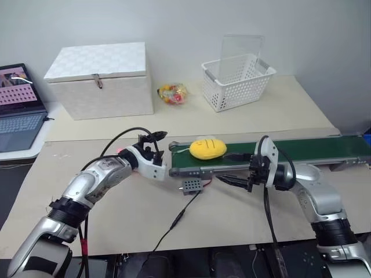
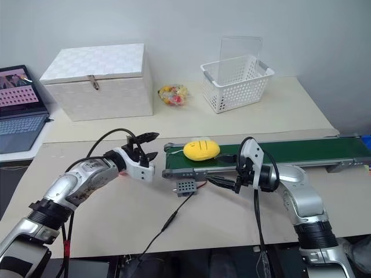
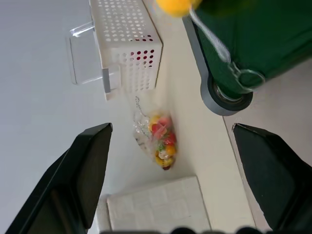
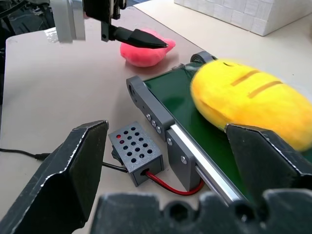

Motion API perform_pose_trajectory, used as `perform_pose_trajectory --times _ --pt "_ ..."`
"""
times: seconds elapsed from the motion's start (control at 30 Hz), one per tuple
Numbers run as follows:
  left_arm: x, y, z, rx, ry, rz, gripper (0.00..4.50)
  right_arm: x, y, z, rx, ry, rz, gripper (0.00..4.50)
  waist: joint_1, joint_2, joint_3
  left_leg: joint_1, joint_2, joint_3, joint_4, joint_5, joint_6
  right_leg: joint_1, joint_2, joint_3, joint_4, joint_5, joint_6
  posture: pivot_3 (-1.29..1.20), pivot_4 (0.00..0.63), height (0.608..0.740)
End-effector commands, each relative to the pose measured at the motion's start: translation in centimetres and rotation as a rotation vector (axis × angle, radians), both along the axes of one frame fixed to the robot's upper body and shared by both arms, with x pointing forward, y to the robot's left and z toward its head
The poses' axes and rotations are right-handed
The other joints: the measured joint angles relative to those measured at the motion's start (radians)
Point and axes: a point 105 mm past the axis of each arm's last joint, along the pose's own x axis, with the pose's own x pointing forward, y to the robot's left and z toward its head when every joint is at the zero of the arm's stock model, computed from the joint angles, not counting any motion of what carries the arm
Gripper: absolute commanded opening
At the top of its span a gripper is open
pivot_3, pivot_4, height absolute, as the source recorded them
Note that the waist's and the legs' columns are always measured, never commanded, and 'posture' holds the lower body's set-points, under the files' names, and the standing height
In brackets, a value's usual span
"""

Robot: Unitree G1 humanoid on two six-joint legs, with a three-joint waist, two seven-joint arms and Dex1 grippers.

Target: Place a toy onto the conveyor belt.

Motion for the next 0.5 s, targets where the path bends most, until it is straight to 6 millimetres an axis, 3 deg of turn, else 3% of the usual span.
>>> perform_pose_trajectory --times 0.03,0.13,0.23,0.33,0.5 --pt "-2.4 0.9 2.1 -0.482 0.469 -0.003 4.2 -0.3 -0.5 1.2 0.002 -0.044 -0.005 4.5 -0.006 0.0 0.0 0.0 0.0 0.0 0.0 0.0 0.001 0.0 0.0 0.0 0.001 0.0 0.0 0.0 0.15 0.728" --pt "-5.4 0.9 3.4 -0.725 0.784 -0.12 4.2 -0.4 -0.8 1.2 -0.002 -0.045 -0.014 4.5 -0.017 0.0 0.0 -0.001 0.001 0.0 0.001 -0.001 0.001 -0.001 0.0 0.0 0.001 0.0 0.0 0.0 0.15 0.728" --pt "-6.7 2.0 4.5 -0.96 0.988 -0.165 4.2 -0.6 -1.1 1.4 -0.004 -0.045 -0.019 4.5 -0.02 0.0 0.0 0.0 0.001 0.0 0.001 -0.001 0.002 0.0 0.0 0.0 0.001 0.0 0.0 0.0 0.15 0.728" --pt "-7.8 2.0 4.9 -0.979 1.035 -0.21 4.2 -0.8 -1.3 1.4 -0.012 -0.045 -0.021 4.5 -0.02 0.0 0.0 0.002 0.001 0.0 0.001 -0.001 0.002 0.001 0.001 0.0 0.001 0.0 0.0 0.0 0.15 0.728" --pt "-7.7 1.8 3.9 -0.964 1.049 -0.173 4.2 -0.8 -1.7 1.5 -0.023 -0.045 -0.033 4.5 -0.018 0.0 0.0 0.002 0.001 0.0 0.001 0.0 -0.001 0.002 0.001 0.0 0.001 0.0 0.0 0.0 0.15 0.728"
